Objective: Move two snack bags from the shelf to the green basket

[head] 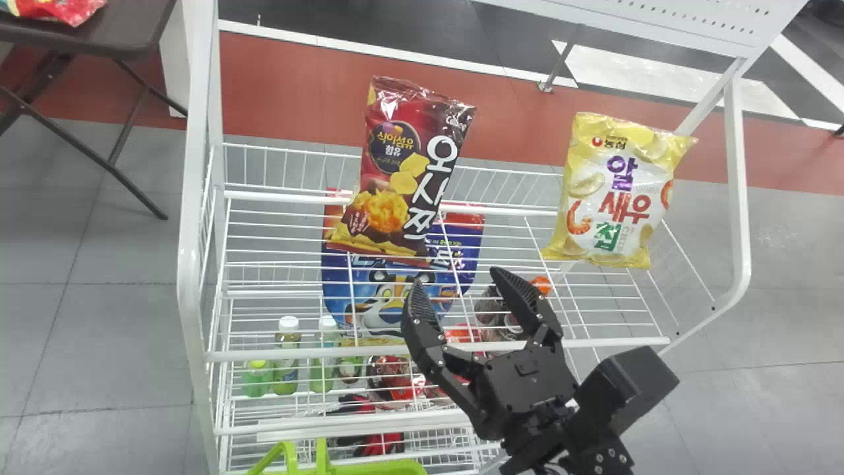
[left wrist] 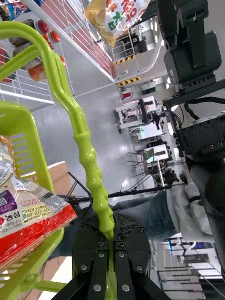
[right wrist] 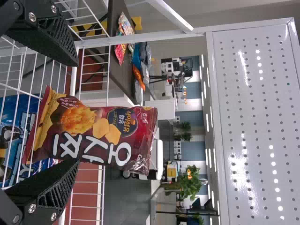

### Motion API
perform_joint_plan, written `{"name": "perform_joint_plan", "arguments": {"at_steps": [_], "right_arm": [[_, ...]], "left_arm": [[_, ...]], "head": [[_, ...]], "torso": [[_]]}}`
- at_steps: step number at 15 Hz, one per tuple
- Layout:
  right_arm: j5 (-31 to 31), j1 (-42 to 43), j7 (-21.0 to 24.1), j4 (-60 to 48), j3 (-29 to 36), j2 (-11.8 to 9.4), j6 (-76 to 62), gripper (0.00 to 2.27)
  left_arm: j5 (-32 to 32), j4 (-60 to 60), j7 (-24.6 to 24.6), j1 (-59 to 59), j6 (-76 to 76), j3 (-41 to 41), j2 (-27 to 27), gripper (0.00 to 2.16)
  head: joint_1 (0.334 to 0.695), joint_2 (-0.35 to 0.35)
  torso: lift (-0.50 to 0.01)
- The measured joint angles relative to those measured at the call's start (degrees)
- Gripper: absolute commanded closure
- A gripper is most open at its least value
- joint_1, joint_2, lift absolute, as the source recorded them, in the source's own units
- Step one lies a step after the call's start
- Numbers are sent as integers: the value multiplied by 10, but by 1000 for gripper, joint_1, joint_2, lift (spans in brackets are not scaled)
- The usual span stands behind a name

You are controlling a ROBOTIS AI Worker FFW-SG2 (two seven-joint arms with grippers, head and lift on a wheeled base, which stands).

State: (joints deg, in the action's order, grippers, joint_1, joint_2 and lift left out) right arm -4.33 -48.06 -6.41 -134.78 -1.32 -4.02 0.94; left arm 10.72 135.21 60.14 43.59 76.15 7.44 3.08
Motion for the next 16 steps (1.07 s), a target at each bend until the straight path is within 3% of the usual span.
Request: {"name": "perform_joint_plan", "arguments": {"at_steps": [16], "right_arm": [[1, -10, 11, -5, -3, 5, -3, 90]], "left_arm": [[3, 8, 6, 8, -6, -5, 3, 2054]], "head": [[695, -350]], "torso": [[-16]]}}
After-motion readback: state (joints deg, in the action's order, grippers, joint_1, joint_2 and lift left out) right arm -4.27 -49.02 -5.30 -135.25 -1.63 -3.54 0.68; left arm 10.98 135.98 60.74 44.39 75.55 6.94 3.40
